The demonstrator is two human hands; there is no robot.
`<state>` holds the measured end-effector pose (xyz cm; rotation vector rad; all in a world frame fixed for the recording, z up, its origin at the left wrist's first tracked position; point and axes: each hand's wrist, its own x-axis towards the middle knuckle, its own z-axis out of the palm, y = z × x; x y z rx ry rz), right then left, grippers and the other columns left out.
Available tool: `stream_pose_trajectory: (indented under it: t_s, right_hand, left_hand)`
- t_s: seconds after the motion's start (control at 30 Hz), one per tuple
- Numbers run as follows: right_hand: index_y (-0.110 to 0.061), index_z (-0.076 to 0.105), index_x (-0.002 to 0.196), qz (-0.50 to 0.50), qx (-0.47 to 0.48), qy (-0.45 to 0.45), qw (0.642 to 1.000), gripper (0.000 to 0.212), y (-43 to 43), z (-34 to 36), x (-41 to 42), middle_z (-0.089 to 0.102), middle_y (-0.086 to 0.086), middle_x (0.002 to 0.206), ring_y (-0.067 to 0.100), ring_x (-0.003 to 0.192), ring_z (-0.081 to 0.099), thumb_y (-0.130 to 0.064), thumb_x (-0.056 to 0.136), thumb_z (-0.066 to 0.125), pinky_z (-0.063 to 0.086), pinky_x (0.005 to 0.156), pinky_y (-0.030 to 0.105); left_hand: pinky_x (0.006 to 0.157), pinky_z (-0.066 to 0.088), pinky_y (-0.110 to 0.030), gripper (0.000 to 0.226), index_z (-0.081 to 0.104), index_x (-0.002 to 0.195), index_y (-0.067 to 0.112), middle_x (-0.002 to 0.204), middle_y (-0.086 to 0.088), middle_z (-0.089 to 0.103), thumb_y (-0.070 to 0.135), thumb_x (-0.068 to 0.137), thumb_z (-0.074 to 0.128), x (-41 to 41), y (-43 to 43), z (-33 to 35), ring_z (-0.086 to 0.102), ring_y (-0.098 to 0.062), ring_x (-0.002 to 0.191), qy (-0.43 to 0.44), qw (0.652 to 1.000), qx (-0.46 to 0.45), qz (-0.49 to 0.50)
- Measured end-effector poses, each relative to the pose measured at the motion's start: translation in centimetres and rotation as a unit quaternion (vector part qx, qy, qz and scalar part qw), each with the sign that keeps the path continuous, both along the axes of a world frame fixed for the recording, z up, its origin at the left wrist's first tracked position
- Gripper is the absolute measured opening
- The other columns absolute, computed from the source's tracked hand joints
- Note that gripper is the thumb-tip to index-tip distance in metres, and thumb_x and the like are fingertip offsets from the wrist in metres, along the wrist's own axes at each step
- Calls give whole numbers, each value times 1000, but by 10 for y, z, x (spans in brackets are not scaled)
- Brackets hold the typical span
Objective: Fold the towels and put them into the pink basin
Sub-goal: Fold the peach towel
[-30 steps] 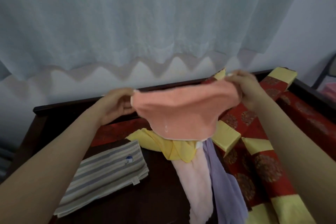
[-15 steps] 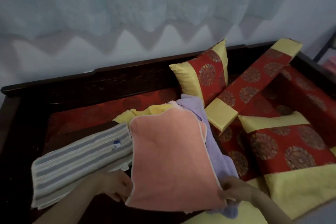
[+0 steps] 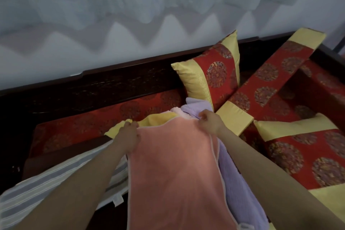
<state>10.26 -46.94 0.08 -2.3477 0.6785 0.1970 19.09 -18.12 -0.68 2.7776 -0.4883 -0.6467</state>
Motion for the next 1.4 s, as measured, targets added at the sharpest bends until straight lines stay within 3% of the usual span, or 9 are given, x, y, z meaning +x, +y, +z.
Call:
stream_pose_trajectory:
  t_s: [0.3, 0.4, 0.47, 0.6, 0.67, 0.77, 1.03, 1.27, 1.4]
  right_hand:
    - [-13, 51, 125, -15, 24, 36, 999, 54, -9, -29, 25, 58, 6, 97, 20, 86, 52, -10, 74, 68, 39, 71, 22]
    - [-12, 70, 102, 6, -5, -11, 1000, 30, -13, -10, 18, 66, 6, 92, 16, 82, 55, -6, 73, 65, 38, 72, 20]
    - [-12, 71, 74, 48, 5, -79, 996, 5, -16, 9, 2, 64, 0, 72, 10, 67, 54, -7, 72, 70, 38, 66, 25]
    - [-2, 63, 81, 104, 180, -163, 964, 8, -14, 56, -56, 60, 7, 75, 10, 71, 54, -6, 82, 71, 43, 68, 23]
    - [10, 53, 80, 136, 303, -135, 934, 14, -12, 77, -90, 50, 11, 71, 14, 67, 48, 1, 85, 63, 39, 63, 22]
    - [-1, 50, 71, 161, 411, -67, 895, 9, -15, 80, -125, 45, 1, 63, 7, 56, 42, 2, 78, 55, 34, 55, 16]
    - [-19, 72, 75, 19, 203, -105, 973, 26, -35, 10, -122, 63, 4, 64, 9, 64, 57, 5, 82, 66, 44, 62, 25]
    - [-15, 69, 72, -179, 246, -189, 934, 20, -30, -11, -85, 65, -9, 63, -1, 57, 55, 0, 84, 65, 45, 58, 18]
    - [-20, 61, 69, -161, 222, -97, 957, 17, -25, -20, -65, 59, -6, 69, 6, 65, 54, -17, 80, 73, 42, 63, 24]
  left_hand:
    - [78, 43, -28, 67, 45, 132, 5, 121, -18, 56, 13, 72, 75, 19, 1, -6, 56, -30, 107, 78, 993, -33, 84]
    - [63, 44, -24, 49, 59, 119, 8, 99, -9, 61, 13, 72, 74, 20, 6, 10, 57, -17, 81, 141, 986, -54, 69]
    - [69, 47, -26, 39, 67, 108, 12, 96, -4, 62, 19, 71, 76, 20, 11, 21, 58, -16, 84, 151, 986, -63, 30]
    - [77, 49, -26, 19, 71, 91, 10, 90, -1, 69, 16, 75, 78, 11, 27, 52, 64, -15, 85, 215, 956, -197, 28]
    - [72, 50, -22, 16, 68, 93, 6, 84, 2, 70, 12, 79, 73, 1, 36, 67, 65, -11, 80, 295, 920, -256, 17]
    - [65, 51, -22, 11, 68, 91, 8, 80, 2, 68, 10, 80, 70, -7, 44, 73, 64, -11, 75, 396, 880, -263, -2]
    - [66, 51, -21, 5, 66, 89, 8, 78, 2, 70, 10, 89, 61, -6, 14, 40, 65, -12, 73, 221, 947, -233, 9]
    - [69, 40, -34, 15, 59, 79, 14, 81, -5, 57, 10, 91, 51, 10, -15, 14, 52, -22, 77, 119, 946, -272, 132]
    - [73, 41, -33, 10, 60, 84, 8, 89, -10, 58, 17, 84, 58, 20, -22, 2, 53, -25, 84, 179, 942, -221, 181]
